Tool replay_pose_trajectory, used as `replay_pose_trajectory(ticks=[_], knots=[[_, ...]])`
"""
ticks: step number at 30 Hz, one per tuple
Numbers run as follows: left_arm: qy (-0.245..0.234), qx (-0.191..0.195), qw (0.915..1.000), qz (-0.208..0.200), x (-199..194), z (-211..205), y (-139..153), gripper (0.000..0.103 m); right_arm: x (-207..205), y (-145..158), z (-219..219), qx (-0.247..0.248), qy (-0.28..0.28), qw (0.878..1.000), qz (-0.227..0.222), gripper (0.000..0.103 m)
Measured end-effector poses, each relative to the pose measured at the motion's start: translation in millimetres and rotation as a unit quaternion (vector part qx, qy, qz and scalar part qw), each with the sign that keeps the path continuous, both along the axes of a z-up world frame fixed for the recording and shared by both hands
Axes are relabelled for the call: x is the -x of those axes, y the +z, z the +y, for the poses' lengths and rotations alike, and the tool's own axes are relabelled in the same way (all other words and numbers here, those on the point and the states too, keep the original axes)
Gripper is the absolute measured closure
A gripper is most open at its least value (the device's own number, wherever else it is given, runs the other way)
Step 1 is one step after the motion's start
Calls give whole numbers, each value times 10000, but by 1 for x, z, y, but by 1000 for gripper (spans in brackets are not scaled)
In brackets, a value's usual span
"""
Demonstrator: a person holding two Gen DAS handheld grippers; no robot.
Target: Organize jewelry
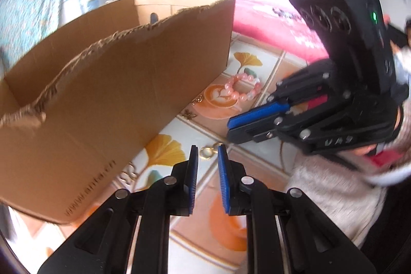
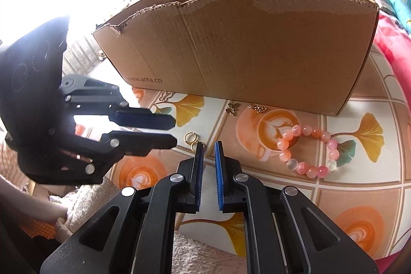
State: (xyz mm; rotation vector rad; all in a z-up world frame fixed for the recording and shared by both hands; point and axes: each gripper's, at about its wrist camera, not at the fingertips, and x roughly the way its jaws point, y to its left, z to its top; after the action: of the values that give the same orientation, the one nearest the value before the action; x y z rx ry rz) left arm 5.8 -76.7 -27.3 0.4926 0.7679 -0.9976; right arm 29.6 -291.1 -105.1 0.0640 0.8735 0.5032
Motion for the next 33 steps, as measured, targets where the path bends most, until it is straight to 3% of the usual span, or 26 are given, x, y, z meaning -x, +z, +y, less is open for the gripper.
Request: replay_pose_trajectory(ticks=[6,17,27,33], knots=[[-906,-611,9933,-362,-8,-7,-8,88,-2,-3,-2,-24,-32,10000,41,94],[-1763,-734,9799,-574,-13,-16,-12,89,-10,-5,-1,-51,-2,10000,79,93],[-1959,-607,9777,-456,-15,-15,-11,93,-18,-5,-4,-77,-25,9999,97,93],[-1692,-573,9825,-527,-9,-11,-11,93,-15,-2,-6,-84,26,10000,36,93]])
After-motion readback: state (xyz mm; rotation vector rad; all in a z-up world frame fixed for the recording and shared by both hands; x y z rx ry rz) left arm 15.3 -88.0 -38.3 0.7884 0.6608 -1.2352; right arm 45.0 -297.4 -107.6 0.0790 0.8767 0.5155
